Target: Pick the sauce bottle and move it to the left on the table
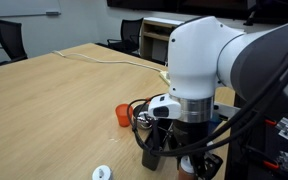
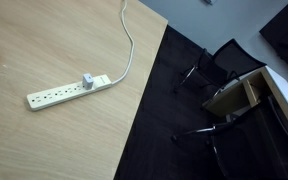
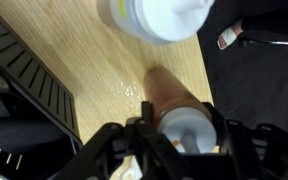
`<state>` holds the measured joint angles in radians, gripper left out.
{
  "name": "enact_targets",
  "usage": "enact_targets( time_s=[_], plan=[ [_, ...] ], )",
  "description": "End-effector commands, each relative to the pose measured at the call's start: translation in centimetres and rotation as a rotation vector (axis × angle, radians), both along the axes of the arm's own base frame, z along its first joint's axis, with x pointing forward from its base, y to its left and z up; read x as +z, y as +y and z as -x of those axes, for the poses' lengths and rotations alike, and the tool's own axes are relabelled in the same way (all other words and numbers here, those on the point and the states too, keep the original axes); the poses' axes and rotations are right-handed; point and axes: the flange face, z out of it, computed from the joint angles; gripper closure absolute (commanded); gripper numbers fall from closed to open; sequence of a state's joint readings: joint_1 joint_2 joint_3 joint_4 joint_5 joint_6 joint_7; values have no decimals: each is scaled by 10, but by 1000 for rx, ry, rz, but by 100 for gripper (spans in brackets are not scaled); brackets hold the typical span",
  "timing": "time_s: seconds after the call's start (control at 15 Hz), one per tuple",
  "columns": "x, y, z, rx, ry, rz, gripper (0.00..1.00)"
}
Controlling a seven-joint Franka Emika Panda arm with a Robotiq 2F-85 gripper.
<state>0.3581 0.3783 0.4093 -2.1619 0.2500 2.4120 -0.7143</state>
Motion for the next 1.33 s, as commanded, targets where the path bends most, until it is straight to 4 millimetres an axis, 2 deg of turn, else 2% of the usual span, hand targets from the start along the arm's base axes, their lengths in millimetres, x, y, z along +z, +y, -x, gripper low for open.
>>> enact_targets(
  time_s=[0.0,0.27,0.4,0.47,0.67,0.8,0.87,0.93,1.27],
  plan=[
    [-2,-3,3,45,-36,36,73],
    [-5,-6,3,82,-47,76,73],
    [-4,-5,3,74,-40,72,21],
    [-4,-4,3,71,-37,66,21],
    [0,-4,1,70,-38,64,2],
    [2,-4,0,71,-38,60,0],
    [-3,-2,0,71,-46,58,7],
    [-3,-2,0,71,-47,57,0],
    [-3,-2,0,71,-46,57,0]
  ],
)
